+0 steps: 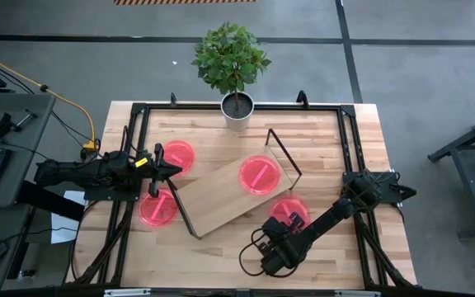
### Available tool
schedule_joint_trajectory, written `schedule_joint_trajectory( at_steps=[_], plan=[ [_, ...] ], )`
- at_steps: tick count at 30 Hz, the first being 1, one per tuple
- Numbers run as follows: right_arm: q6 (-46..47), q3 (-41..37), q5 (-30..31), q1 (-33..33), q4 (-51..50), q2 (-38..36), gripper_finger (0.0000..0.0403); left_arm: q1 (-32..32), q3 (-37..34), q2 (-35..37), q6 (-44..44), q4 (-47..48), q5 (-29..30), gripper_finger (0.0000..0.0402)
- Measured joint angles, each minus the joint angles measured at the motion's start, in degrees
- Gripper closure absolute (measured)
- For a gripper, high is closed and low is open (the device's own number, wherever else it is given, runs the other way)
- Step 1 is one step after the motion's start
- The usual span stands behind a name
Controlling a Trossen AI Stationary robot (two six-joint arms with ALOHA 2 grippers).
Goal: Place and stack plates onto a shelf
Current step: Stack the pink plate on top of the pink plate on the shelf
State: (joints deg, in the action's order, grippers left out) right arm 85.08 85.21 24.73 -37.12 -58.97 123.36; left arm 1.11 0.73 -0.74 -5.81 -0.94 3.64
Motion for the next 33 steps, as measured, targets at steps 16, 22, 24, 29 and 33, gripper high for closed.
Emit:
schedule_joint_trajectory(
  at_steps=[16, 22, 24, 29, 33],
  plan=[
    [-8.2, 14.2, -3.7, -1.3, -16.2, -3.3, 0.0403, 0.0, 0.0, 0.0, 0.0, 0.0, 0.0, 0.0401],
    [-13.5, 21.2, -4.2, -1.2, -18.4, -3.4, 0.0403, 0.0, 0.0, 0.0, 0.0, 0.0, 0.0, 0.0402],
    [-12.6, 21.5, -4.0, -1.2, -19.9, -3.4, 0.0403, 0.0, 0.0, 0.0, 0.0, 0.0, 0.0, 0.0401],
    [-7.9, 16.2, -6.1, -2.5, -20.7, -3.5, 0.0403, 0.0, 0.0, 0.0, 0.0, 0.0, 0.0, 0.0401],
    [0.3, 11.5, -9.9, -4.5, -28.3, -3.6, 0.0393, 0.0, 0.0, 0.0, 0.0, 0.0, 0.0, 0.0402]
  ],
)
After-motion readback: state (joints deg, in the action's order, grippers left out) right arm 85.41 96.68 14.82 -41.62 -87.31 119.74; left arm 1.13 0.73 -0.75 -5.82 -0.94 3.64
